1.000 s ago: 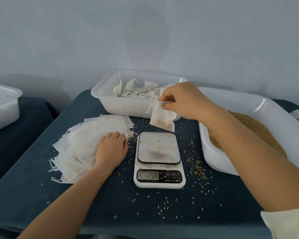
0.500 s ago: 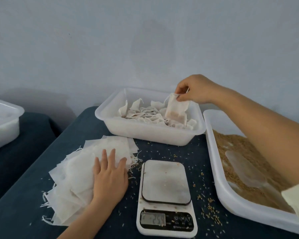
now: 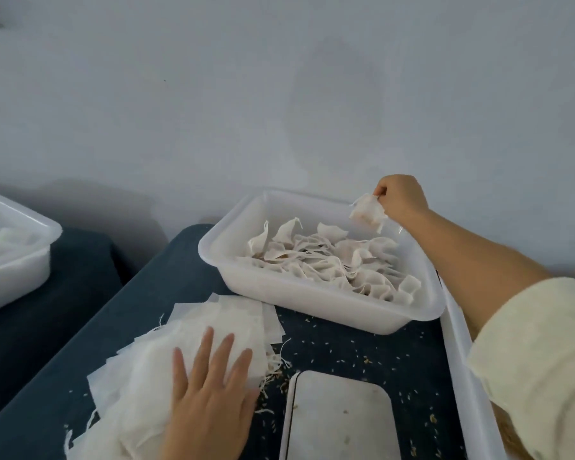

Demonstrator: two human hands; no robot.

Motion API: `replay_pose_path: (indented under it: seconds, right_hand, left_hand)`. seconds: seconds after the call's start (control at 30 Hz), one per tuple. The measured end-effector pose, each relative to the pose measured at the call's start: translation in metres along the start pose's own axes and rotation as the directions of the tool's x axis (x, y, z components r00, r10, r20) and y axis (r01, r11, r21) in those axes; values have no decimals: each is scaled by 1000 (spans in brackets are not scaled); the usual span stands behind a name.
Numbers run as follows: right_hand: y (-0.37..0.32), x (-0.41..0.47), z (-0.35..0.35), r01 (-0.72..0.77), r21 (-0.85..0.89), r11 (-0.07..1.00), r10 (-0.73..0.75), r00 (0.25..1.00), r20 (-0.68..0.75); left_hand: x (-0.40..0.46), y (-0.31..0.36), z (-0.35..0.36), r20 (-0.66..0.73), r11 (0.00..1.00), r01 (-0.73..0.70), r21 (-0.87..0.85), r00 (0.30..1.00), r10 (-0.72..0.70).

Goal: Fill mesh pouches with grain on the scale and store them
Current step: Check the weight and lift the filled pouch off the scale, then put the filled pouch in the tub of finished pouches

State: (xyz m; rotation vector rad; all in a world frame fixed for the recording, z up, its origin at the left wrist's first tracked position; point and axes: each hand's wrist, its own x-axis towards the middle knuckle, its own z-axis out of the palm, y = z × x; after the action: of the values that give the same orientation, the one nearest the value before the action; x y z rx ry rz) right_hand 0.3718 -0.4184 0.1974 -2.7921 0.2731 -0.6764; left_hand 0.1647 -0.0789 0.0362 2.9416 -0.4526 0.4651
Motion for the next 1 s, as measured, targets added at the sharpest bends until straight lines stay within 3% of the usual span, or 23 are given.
replay_pose_path:
  seconds: [0.17,0.27,0.37,0.4,0.43,0.47,0.53,0.6,0.77,0.83,0.93,1.0]
  right_hand:
    - [11,7,33,-63,-21,998,64,997,40]
    - [17,-2,48,-62,-77,995,73,984,161]
    - [18,-14,48,0,-158,987,49,951,305]
    - [17,-18,44,26,-166,986,31,942,333]
    - [15,-21,39,42,-154,987,15,936,351]
    - [11,-25,32,53,-127,990,-4,934,357]
    - [-3,-34,17,109,-57,992,-83,935,344]
    - [-24,-50,0,188,21,982,-183,917,353]
    - [-82,-123,-40,388,195,901,-434,785,442]
    - [-101,-154,-52,396,261,881,-474,739,480]
    - [-124,-194,-68,296,434,851,-499,715,490]
    - [-136,-216,-78,225,531,817,-504,726,468]
  left_hand:
    - [2,-23,-12,93,995,95,27,991,-97]
    - [-3,-29,-10,139,1000,13,12,990,-14]
    - [-5,-30,-8,98,998,-57,41,994,53]
    - [-5,-27,-11,124,996,-75,40,990,69]
    - [-5,-24,-19,234,997,-79,1,969,76]
    - [-3,-24,-27,272,994,-90,-55,957,101]
    - [-5,-26,-18,137,976,-114,-184,981,140]
    - [-8,-33,-22,183,964,-76,-254,975,125]
    - [-4,-50,-41,235,920,27,-391,969,71]
    - [7,-55,-53,140,900,82,-429,990,-23]
    - [22,-53,-84,-45,740,172,-650,964,-264]
    - [26,-42,-105,-51,499,154,-853,927,-372]
